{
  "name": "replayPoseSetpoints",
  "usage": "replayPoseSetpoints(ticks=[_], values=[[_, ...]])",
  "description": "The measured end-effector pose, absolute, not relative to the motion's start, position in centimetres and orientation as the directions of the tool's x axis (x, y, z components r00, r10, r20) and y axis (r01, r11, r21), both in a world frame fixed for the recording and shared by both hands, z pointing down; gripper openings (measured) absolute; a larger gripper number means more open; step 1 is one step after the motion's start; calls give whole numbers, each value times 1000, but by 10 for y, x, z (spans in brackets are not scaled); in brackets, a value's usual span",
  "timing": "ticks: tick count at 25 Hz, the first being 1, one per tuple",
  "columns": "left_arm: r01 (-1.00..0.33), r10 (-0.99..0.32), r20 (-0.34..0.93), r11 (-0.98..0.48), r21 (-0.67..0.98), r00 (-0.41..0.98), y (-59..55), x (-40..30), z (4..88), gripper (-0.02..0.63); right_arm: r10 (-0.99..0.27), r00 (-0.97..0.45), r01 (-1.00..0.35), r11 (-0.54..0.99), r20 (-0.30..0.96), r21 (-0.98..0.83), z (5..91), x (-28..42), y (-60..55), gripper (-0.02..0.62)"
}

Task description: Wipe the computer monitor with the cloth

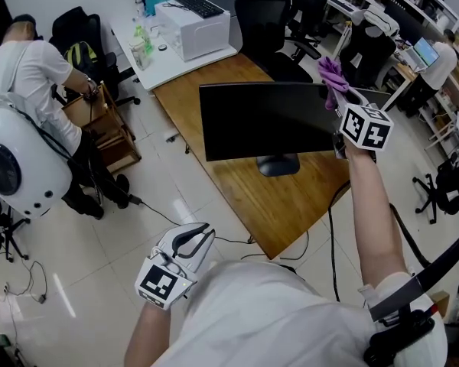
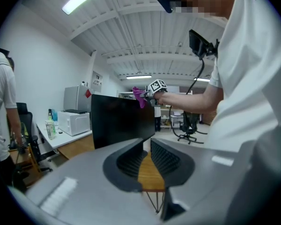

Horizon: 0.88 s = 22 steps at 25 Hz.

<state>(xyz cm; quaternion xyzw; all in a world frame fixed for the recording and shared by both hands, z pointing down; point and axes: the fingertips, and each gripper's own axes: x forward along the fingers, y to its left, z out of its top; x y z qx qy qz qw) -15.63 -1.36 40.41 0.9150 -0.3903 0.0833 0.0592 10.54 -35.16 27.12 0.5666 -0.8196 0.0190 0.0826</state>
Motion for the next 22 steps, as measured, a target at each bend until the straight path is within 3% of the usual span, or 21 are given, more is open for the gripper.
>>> replayPoseSetpoints(ticks=[22], values=[[-786, -769, 178, -617, 48, 614, 19, -217, 414, 69, -859, -490, -861, 503, 149, 67, 266, -22, -327, 48]])
